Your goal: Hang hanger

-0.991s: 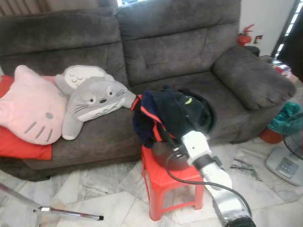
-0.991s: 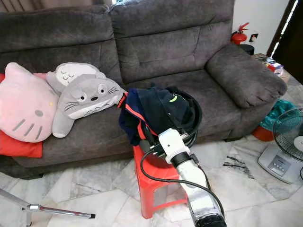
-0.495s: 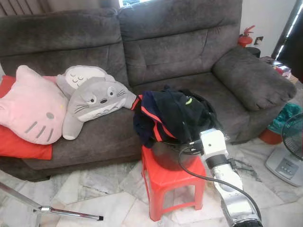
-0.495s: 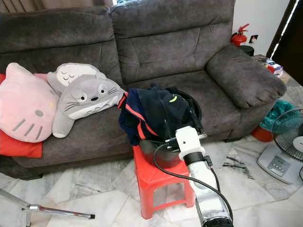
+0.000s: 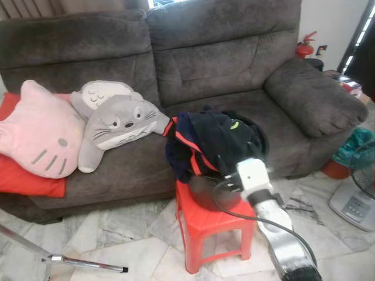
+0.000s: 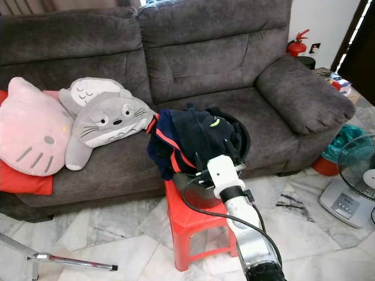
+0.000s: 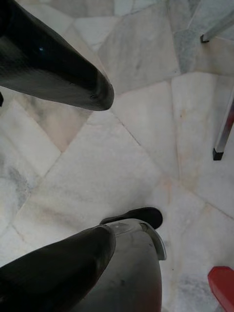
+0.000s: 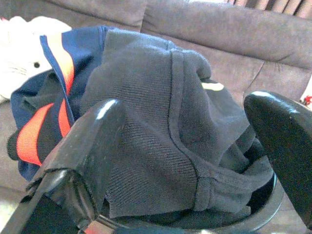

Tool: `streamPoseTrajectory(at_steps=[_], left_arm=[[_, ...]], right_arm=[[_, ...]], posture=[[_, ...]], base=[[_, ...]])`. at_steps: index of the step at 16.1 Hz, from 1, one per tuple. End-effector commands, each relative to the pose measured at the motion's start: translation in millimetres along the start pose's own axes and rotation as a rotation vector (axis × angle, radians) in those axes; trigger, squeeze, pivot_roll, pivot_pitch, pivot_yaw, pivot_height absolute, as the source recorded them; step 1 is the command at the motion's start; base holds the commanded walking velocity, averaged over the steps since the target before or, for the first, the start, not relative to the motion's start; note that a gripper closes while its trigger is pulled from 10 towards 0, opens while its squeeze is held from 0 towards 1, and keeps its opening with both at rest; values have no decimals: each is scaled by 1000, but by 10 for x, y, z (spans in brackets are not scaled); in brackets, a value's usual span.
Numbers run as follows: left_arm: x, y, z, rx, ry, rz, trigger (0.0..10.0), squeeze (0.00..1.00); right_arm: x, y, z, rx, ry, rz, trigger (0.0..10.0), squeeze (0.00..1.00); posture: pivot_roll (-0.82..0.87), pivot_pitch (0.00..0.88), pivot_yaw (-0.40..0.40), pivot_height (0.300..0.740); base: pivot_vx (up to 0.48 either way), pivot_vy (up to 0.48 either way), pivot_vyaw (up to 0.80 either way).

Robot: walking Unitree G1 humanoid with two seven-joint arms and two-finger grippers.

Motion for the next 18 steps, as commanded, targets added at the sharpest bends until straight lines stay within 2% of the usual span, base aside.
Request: streamPoseTrajectory(at_steps=[1, 4, 8, 11, 15, 16, 18], left_arm=[[-8, 50, -26, -12, 11, 11, 10000, 0], [-7, 45, -29, -7, 14, 7, 10000, 0], [-6, 42, -27, -6, 14, 5, 10000, 0], [-6, 39, -23, -7, 13, 3, 10000, 0], [-5, 36, -21, -5, 14, 2, 10000, 0], [-4, 34, -18, -4, 13, 1, 10000, 0], [-3, 31, -16, -3, 13, -1, 10000, 0]], right_arm=[[47, 53, 36, 0, -1, 24, 10000, 0], [28, 140, 10, 2, 11, 76, 10000, 0], [26, 224, 82, 7, -24, 137, 10000, 0], [-13, 246, 108, -11, -31, 150, 10000, 0], [-83, 214, 22, -31, 11, 133, 10000, 0], [-105, 173, -52, -53, 54, 109, 10000, 0], [-113, 85, -160, -39, 113, 50, 10000, 0]], posture=[[-208, 0, 88, 740], [-210, 0, 89, 740], [-212, 0, 89, 740], [-216, 0, 90, 740], [-220, 0, 89, 740], [-221, 0, 90, 740], [-221, 0, 90, 740]], base=[[0, 0, 0], [0, 0, 0], [0, 0, 0], [0, 0, 0], [0, 0, 0], [0, 0, 0], [0, 0, 0]])
Point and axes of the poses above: a point about 5 cm out from each wrist's last joint towards the gripper, its own x axis pointing out of the wrist towards the gripper, its own z axis along the axis of the wrist's last joint, y = z × x, the point moved 4 cm from there along x, pointing out of the wrist towards the gripper, and after that the axes turned 9 degrees about -x, right-handed, at the moved point
